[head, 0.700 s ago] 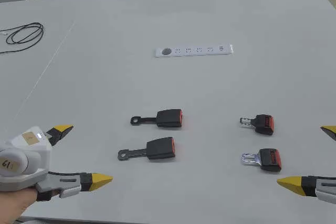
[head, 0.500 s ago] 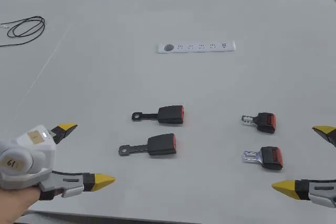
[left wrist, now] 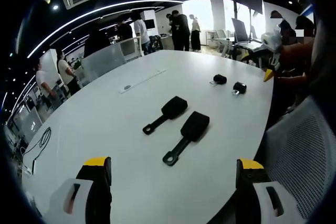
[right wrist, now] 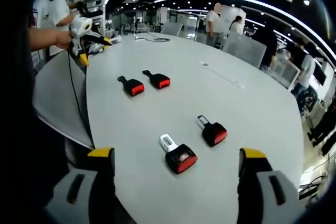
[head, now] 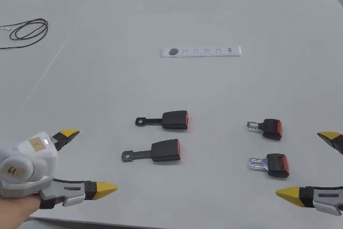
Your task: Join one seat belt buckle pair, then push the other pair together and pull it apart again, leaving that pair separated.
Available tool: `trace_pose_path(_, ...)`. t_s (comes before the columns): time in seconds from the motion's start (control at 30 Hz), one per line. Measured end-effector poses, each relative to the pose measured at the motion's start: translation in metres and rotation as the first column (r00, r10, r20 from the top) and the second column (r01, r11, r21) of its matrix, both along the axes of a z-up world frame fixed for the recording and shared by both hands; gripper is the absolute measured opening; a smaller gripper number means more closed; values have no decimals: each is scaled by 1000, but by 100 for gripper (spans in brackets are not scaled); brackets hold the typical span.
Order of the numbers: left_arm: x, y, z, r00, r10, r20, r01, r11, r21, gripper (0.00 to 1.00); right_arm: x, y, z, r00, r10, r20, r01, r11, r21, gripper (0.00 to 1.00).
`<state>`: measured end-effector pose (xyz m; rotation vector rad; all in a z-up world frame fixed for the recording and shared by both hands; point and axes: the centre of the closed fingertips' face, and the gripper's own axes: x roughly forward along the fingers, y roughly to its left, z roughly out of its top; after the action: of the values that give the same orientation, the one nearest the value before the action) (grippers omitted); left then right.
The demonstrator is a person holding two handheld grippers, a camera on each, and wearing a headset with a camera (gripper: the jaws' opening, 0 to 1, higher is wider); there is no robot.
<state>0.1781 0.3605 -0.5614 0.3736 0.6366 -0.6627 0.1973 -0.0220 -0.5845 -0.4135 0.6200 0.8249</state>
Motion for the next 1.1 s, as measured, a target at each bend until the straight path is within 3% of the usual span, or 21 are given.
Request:
trace_pose_path(0.33, 0, -4, 0, 1000, -11, 0, 11, 1000, 1, 100, -1, -3, -1, 1000, -14, -3, 14, 1000, -11, 100)
trace_pose_path(0.4, -1, -1, -3, 999, -33, 4, 33, 998, 47, 100, -2, -4, -1, 1000, -14, -2, 14, 1000, -15, 100)
trace_pose_path(0.53, -1, -3, -2, 1000, -19, 2, 18, 1000, 17, 100, -3, -4, -1, 1000, -16, 3, 16, 1000, -13, 100)
trace_pose_path(0.9, -1, -4, -3, 1000, -10, -6, 10, 1000, 13, 100, -5, -4, -5, 1000, -16, -13, 16, 1000, -18, 98)
trace_pose_path(1.1, 2, -4, -1, 1000, 1, -13, -1, 1000, -4, 93, -3, -5, -4, 1000, -6, -8, 6, 999, -36, 90)
